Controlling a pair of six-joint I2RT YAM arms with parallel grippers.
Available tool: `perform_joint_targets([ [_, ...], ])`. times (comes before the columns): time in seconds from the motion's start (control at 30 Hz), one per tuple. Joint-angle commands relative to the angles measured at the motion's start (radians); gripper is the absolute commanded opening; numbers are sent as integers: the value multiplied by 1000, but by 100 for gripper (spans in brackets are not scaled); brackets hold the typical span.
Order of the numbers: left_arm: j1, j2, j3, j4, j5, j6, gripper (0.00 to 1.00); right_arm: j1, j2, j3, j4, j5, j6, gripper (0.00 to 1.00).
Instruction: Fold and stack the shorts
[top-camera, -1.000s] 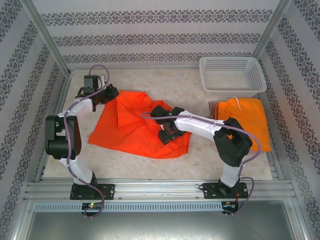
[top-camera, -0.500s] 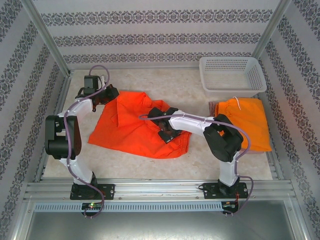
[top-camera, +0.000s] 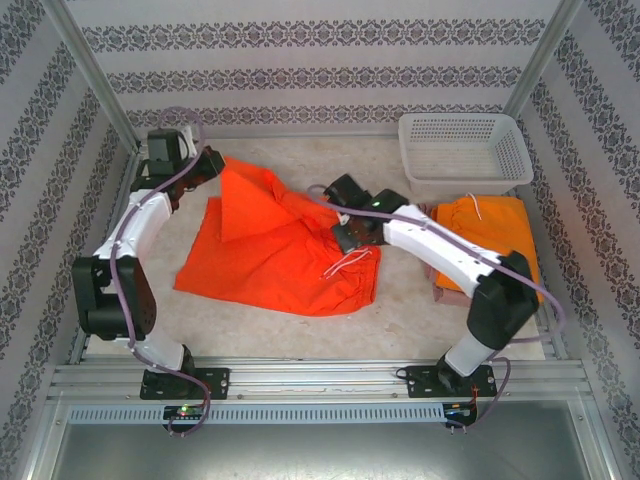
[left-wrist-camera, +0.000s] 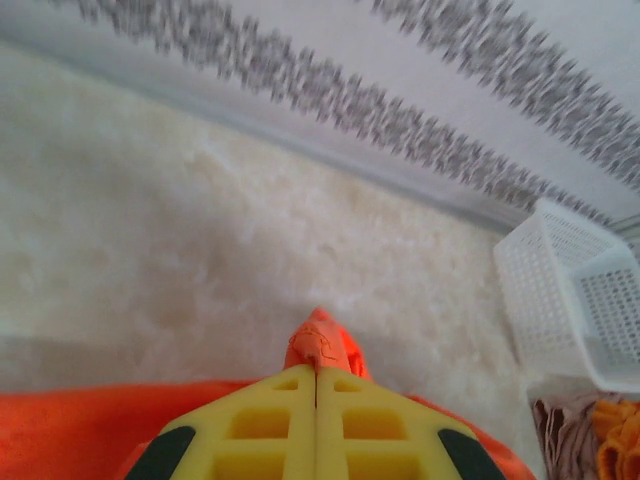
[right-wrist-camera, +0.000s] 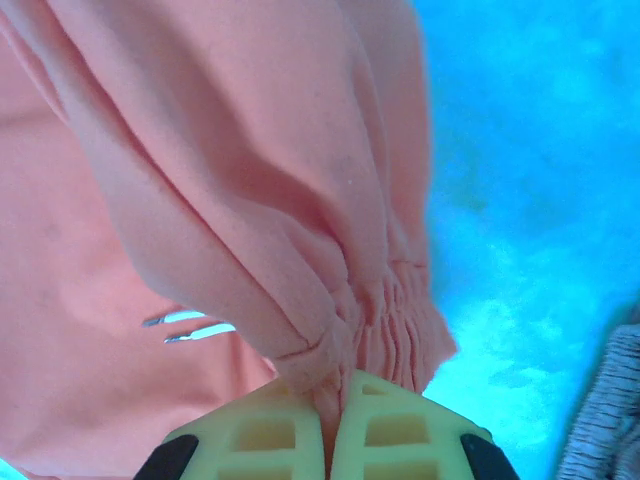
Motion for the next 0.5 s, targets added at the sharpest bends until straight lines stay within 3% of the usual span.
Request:
perform_joint_targets([
  [0.0, 18, -43, 75, -61, -64, 64, 0, -54, -21, 27, 15, -69, -30, 0],
  [0.23, 38, -8, 225, -100, -124, 135, 0, -169, 50, 127, 39, -138, -62, 0],
  [0.47, 48, 119, 386, -76, -182, 172, 0, -276, 194, 283, 58, -192, -75, 0],
])
